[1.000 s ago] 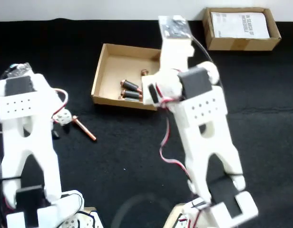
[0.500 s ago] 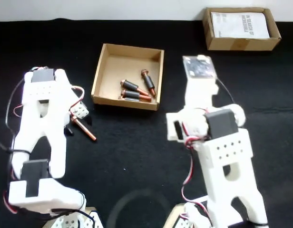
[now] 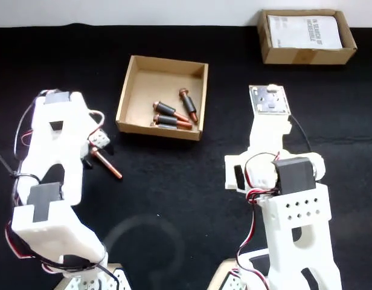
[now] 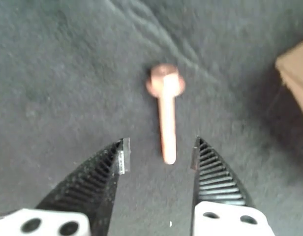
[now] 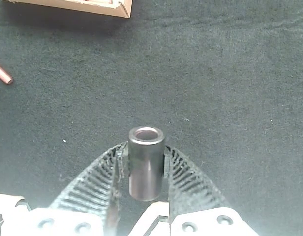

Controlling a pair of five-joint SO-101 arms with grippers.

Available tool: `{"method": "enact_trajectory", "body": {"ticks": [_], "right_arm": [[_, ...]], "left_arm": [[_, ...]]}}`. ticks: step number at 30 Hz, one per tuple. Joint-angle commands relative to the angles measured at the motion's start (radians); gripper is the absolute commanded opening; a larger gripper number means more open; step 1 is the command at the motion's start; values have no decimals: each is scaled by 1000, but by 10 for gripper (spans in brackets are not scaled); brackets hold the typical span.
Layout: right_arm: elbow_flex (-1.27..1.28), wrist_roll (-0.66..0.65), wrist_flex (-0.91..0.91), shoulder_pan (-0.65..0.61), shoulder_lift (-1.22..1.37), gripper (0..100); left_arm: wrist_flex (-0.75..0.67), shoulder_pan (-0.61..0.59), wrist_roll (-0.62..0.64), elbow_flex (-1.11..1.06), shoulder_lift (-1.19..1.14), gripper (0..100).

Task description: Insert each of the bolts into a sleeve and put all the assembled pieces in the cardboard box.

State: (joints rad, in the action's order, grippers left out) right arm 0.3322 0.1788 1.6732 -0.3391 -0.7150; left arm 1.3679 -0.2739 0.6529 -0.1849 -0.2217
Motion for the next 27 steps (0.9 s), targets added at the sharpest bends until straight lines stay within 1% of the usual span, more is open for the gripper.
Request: {"method": "enact_trajectory", "body": {"ticks": [1, 11, 12, 13, 15, 17, 19, 21, 23, 27], "right_arm": [[4, -11, -25, 13, -25, 8], [4, -11, -47, 13, -25, 8], [4, -11, -47, 13, -25, 8], [4, -11, -47, 15, -25, 8], [4, -11, -47, 15, -25, 8], [2, -9, -47, 15, -25, 8], [-2, -8, -44, 15, -28, 8], [-5, -8, -42, 15, -36, 8], [-5, -9, -41, 15, -38, 8], [-5, -9, -53, 13, -38, 8]], "left_arm": [[-37, -21, -2, 41, -19, 213], [-77, -16, -2, 41, -176, 207], [-77, -16, -2, 41, -188, 184], [-77, -16, -2, 41, -202, 138], [-78, -15, -3, 42, -213, 2], [-72, -8, -12, 42, -214, 30], [-64, -2, -35, 73, -214, 5], [3, -1, -43, 136, -214, 8], [100, 1, -43, 242, -214, 8], [322, 5, -44, 529, -214, 8]]}}
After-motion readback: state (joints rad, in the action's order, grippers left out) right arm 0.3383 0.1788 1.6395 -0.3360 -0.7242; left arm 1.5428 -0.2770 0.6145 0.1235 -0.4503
